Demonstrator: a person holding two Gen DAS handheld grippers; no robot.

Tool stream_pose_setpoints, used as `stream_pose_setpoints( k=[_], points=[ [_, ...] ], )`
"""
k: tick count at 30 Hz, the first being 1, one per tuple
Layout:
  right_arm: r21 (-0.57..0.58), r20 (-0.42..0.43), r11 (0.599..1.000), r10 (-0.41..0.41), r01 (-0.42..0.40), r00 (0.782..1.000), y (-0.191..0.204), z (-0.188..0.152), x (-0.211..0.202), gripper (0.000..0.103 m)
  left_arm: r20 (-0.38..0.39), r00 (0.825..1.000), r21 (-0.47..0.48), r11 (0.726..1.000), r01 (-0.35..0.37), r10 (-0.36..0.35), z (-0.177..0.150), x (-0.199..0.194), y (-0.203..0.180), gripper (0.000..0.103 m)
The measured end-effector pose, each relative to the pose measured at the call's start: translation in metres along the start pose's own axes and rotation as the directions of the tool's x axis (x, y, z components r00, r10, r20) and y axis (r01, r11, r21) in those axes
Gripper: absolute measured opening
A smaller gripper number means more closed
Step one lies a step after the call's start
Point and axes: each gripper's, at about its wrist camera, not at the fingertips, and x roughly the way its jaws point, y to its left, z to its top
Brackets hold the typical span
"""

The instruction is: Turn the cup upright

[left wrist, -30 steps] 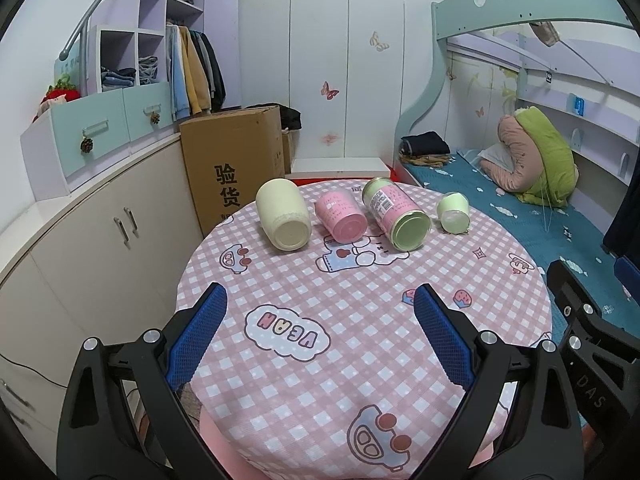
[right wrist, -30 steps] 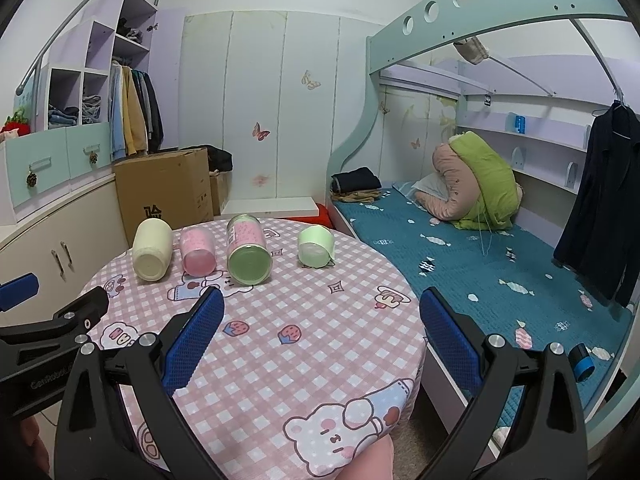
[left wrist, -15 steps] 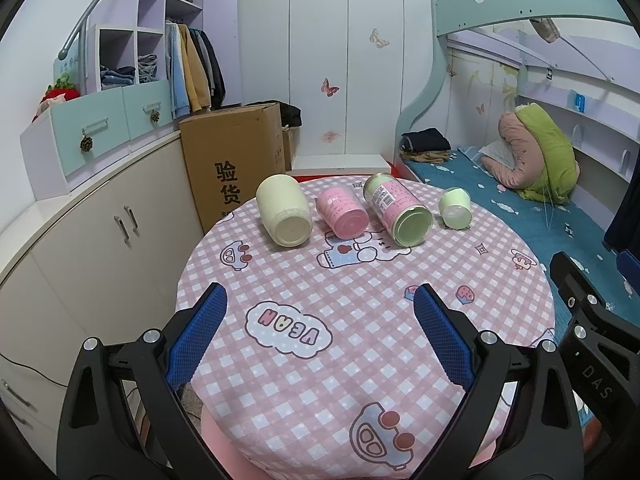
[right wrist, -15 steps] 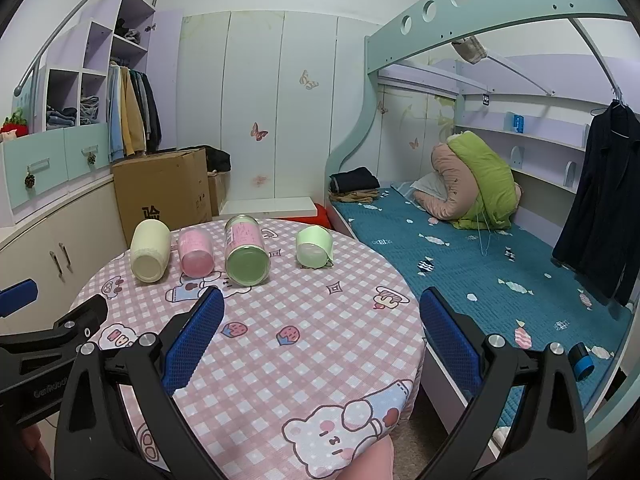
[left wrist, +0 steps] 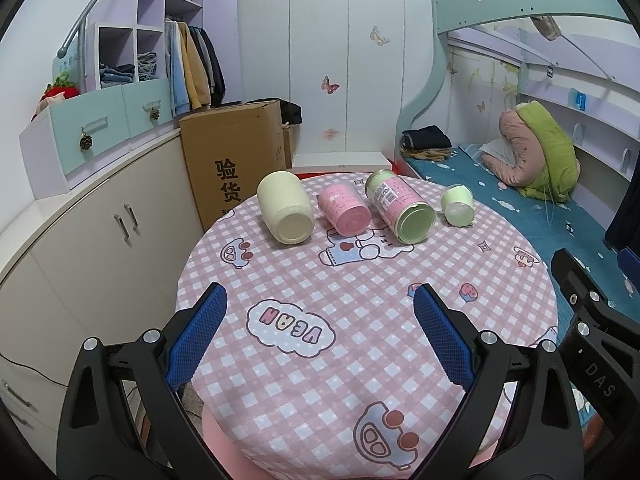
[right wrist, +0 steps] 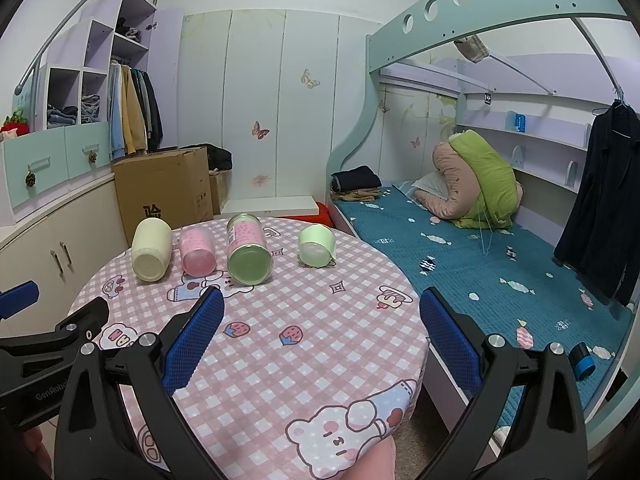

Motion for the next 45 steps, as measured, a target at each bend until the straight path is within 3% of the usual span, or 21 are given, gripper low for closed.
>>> stream_pose_setpoints(
  k=[14,20,24,29,36,45],
  points=[
    [0.012,-0.031,1.0,-0.003,0.004,1.0,-0.005,-0.001,0.015,0.095,-0.052,0.998,0.028,0.999,0.041,-0.039,0.004,0.021,-0.015,0.095],
    [0.048,-0.056,0.998,-0.028,0.031,0.998,-0.03,0.007,0.042,0.095,-0.126,0.986,0.071,0.99,0.119,-0.109,0.024,0.056,-0.052,0.094],
    [0.082,-0.079,0.994,-0.06,0.067,0.995,-0.062,0.019,0.072,0.095,-0.176,0.97,0.096,0.978,0.186,-0.168,0.048,0.087,-0.09,0.094],
    [0.1,-0.112,0.987,-0.117,0.129,0.987,-0.108,0.034,0.117,0.095,-0.264,0.937,0.103,0.959,0.265,-0.23,0.082,0.136,-0.145,0.094],
    [0.152,-0.189,0.974,-0.139,0.168,0.972,-0.172,0.042,0.2,0.095,-0.362,0.911,0.108,0.962,0.249,-0.195,0.119,0.21,-0.202,0.095],
    [0.225,-0.228,0.968,-0.061,0.114,0.972,-0.207,0.03,0.271,0.095,-0.48,0.868,0.106,0.974,0.201,-0.126,0.123,0.291,-0.228,0.094]
  ],
)
